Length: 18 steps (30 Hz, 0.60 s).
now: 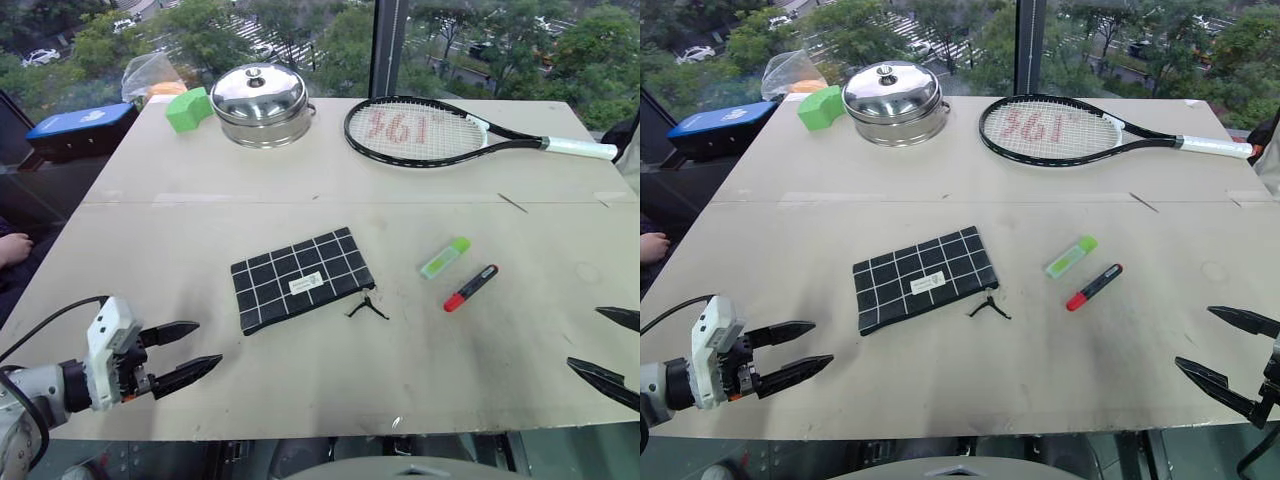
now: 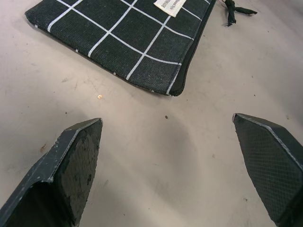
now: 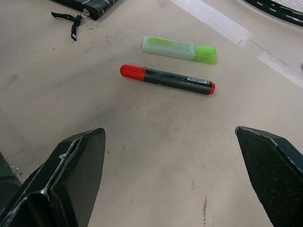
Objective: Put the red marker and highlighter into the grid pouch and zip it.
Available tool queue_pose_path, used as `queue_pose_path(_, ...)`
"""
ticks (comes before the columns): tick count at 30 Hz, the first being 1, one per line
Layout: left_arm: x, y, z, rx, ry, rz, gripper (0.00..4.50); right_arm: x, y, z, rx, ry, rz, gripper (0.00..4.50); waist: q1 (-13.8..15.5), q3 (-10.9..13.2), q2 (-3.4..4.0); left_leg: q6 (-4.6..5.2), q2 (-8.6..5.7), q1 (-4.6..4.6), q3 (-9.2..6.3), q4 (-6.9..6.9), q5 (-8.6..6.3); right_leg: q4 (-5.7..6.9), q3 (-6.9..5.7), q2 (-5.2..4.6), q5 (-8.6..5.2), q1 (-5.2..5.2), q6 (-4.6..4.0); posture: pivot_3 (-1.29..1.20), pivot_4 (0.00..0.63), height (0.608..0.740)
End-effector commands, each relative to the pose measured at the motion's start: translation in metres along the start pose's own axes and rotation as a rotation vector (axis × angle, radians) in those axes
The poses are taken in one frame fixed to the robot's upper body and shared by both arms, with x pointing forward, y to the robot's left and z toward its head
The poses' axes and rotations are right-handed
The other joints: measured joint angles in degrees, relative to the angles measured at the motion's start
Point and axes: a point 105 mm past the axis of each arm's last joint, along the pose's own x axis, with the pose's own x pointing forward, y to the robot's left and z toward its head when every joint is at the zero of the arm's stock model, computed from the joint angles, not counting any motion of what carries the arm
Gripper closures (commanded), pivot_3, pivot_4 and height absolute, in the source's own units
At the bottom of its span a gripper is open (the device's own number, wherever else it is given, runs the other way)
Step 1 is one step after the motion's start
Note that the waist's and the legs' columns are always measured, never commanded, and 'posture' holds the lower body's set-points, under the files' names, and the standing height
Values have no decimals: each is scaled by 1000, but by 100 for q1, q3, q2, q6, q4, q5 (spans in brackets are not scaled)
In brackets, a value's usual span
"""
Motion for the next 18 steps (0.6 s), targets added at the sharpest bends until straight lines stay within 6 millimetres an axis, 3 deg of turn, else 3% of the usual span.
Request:
queue_pose_path(1,1,7,8,37,-55,48,24,5,2,7,-40,-47,-2,0,0,0,0,0,0,0,0,0,0,0,0,0,0,0,0,0,150,740)
queue_pose_path(6,15,15,17,106,-101,100,24,34,21,31,-35,-196,108,0,-2,-3,-2,-4,0,2,0,2,-3,1,3,-1,1,2,0,0,150,740)
queue_pose_path(8,15,19,15,208,-79,126,24,41,32,42,-27,-237,177,0,-5,-7,-9,9,-1,3,4,2,5,2,4,0,1,2,0,0,150,740)
queue_pose_path(12,11,17,0,604,15,71,24,50,55,56,-37,-272,310,0,3,-12,-15,10,-1,2,5,-10,5,-5,0,0,14,0,-25,0,150,740)
queue_pose_path(15,13,16,-14,811,43,37,24,55,58,60,-34,-291,317,0,15,-13,-12,12,-1,0,5,-14,3,-11,-4,-7,10,-1,-35,0,150,740)
queue_pose_path(18,23,13,-20,880,20,35,24,55,59,58,-28,-287,316,0,43,-19,-21,18,-2,-4,5,-6,-2,-13,-6,-15,9,1,-34,0,150,740)
